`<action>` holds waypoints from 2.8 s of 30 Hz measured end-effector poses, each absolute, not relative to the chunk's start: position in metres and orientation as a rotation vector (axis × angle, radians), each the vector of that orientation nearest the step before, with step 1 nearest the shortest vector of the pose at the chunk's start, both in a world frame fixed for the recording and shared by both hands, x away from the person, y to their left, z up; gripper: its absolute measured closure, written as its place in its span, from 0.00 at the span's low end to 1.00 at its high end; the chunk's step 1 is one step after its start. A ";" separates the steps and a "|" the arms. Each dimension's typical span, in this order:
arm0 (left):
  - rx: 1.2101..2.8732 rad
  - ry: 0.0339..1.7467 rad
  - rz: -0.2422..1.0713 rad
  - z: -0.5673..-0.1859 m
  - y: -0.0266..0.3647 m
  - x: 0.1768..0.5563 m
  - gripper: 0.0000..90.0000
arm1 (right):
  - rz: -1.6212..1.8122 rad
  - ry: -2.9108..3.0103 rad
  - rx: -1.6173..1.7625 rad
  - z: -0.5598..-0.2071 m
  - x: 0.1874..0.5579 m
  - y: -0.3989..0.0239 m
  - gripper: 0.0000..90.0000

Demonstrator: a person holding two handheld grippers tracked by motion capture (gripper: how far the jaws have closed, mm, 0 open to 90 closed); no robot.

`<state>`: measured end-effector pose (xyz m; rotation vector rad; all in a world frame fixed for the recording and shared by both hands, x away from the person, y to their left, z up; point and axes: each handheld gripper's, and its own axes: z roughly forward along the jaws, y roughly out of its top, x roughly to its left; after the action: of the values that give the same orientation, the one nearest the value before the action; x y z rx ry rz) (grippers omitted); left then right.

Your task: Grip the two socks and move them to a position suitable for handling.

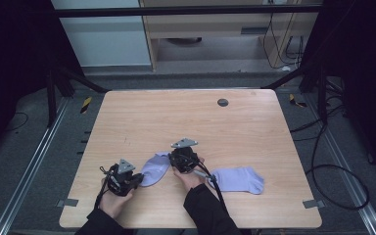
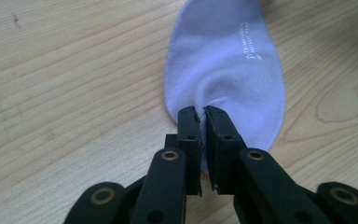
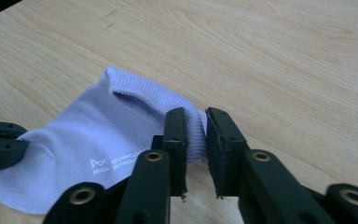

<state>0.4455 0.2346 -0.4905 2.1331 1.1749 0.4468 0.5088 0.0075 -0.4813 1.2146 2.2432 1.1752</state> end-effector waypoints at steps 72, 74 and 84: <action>2.061 1.322 0.631 -0.487 0.257 0.471 0.75 | 1.120 2.358 1.267 -0.499 0.467 -0.006 0.87; 2.028 1.334 0.637 -0.485 0.260 0.471 0.73 | 1.129 2.352 1.273 -0.498 0.467 -0.008 0.85; 1.918 1.326 0.561 -0.472 0.264 0.462 0.57 | 1.201 2.261 1.217 -0.466 0.470 -0.038 0.61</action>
<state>0.4618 0.2641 -0.4715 1.9182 1.3261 0.5611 0.4700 -0.0376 -0.4660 1.2167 2.2612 1.2010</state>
